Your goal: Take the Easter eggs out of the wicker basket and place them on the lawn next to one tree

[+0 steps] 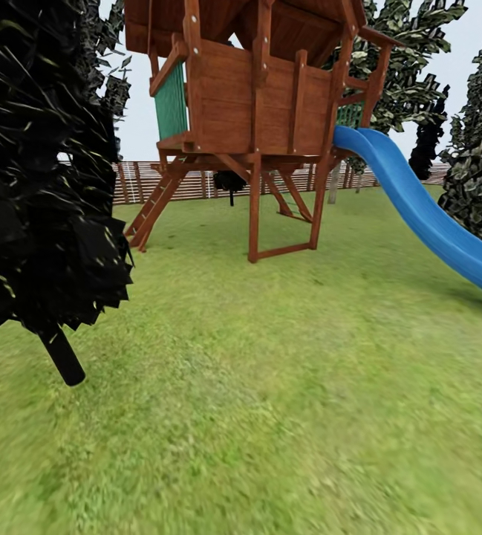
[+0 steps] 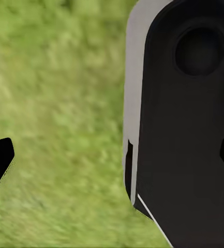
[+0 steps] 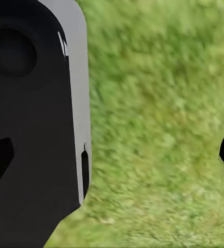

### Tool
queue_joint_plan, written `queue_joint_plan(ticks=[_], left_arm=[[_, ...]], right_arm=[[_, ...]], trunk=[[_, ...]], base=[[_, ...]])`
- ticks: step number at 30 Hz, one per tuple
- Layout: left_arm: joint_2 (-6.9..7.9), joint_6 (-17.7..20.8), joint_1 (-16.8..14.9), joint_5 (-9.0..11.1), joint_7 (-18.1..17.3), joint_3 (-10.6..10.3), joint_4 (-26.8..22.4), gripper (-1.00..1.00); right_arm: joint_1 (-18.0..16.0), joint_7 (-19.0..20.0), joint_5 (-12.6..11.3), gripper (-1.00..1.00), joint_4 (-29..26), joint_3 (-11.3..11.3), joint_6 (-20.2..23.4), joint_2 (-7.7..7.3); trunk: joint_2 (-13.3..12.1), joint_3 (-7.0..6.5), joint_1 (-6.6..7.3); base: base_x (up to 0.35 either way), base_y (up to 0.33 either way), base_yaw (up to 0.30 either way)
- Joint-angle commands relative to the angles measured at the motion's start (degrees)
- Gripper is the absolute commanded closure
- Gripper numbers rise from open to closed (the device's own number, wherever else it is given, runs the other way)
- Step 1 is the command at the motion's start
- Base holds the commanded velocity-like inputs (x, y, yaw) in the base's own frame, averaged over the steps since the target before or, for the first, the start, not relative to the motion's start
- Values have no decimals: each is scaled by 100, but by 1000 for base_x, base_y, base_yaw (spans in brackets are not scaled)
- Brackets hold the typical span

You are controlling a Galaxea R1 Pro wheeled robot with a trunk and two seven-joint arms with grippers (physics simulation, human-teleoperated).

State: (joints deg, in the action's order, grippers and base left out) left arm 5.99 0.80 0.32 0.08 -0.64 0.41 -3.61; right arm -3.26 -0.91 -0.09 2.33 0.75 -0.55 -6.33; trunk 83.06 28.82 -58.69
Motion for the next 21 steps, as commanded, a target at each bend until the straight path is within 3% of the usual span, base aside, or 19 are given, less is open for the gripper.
queue_joint_plan(ticks=[1,21], left_arm=[[0,8,3,1,-7,4,-14,-100],[-1,8,3,1,-7,3,-8,-100]], right_arm=[[-8,-8,0,-100,13,7,-3,0],[-8,-20,-34,-100,9,-13,-2,0]], trunk=[[2,5,-3],[2,5,-3]], base=[[336,0,0],[336,0,0]])
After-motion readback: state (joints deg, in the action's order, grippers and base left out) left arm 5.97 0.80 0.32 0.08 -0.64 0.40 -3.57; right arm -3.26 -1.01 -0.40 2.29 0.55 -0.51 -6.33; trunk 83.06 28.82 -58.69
